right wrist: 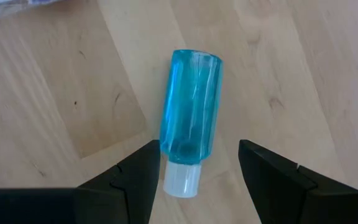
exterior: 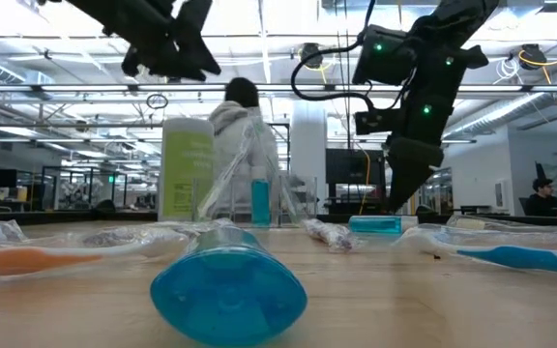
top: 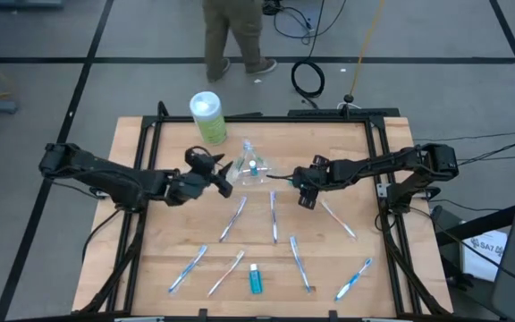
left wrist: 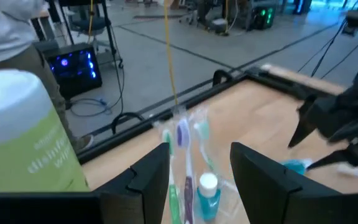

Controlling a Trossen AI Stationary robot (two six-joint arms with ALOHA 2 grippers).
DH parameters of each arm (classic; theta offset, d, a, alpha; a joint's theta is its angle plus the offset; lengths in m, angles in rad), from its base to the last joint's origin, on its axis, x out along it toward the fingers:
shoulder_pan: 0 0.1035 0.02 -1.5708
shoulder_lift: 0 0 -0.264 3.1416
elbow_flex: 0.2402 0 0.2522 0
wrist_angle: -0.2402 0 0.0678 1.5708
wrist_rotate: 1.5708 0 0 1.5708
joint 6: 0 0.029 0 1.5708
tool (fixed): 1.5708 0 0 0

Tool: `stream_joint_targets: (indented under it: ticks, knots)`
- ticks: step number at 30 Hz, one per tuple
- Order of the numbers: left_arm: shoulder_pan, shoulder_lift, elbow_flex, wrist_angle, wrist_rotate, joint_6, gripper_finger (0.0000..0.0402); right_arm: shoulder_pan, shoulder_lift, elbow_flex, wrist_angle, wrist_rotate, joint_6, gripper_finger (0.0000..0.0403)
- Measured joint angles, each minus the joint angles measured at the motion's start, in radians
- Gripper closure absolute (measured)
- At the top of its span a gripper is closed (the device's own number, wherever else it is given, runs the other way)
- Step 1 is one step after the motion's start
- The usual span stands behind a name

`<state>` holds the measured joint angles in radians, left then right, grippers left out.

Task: Pick & Place toothbrushing station
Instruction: Put the top mouthwash into the transparent organizer

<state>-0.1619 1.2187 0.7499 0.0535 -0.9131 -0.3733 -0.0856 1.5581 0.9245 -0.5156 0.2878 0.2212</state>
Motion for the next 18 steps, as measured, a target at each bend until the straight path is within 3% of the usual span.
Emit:
stream_joint_targets:
  ticks: [18]
  knots:
    - [0.000, -0.021, -0.001, -0.030, 0.072, 0.031, 0.0224, 0.067, -0.039, -0.001, -0.082, -0.002, 0.054, 0.0193]
